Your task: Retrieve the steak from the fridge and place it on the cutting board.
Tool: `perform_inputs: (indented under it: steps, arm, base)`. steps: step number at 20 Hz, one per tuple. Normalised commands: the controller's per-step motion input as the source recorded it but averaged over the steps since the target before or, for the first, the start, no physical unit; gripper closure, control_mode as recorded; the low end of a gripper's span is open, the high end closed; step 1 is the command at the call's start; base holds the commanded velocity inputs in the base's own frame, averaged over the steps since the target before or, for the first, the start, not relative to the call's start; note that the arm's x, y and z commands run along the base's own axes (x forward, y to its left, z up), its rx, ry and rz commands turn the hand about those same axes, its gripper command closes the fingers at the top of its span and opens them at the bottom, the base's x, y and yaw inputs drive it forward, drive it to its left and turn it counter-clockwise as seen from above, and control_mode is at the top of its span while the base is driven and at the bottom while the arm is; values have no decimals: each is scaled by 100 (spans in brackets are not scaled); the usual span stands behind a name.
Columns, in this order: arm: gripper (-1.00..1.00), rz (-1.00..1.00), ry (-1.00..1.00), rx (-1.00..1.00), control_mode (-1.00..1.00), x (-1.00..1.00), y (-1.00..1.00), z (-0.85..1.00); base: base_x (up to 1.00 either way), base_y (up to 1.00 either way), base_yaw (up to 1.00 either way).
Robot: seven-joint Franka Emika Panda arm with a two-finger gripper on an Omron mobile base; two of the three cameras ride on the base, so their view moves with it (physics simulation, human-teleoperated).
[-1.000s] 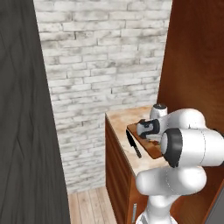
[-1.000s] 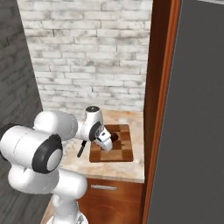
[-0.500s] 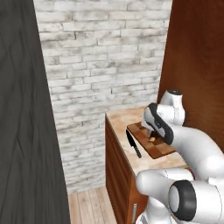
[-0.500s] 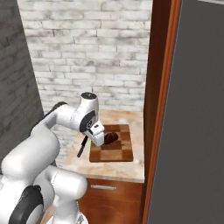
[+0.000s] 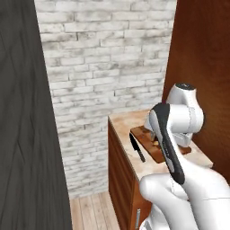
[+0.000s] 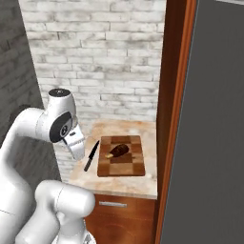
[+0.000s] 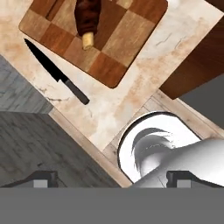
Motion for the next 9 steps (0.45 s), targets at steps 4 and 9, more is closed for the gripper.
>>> perform_inputs:
  steps: [4,9]
  arm:
    - [-100,-1,-6,-12,-100,-92,46,61]
    - [-100,0,-3,-17,-100,-55,33,8]
  base:
    - [0,0,0]
    - [0,0,0]
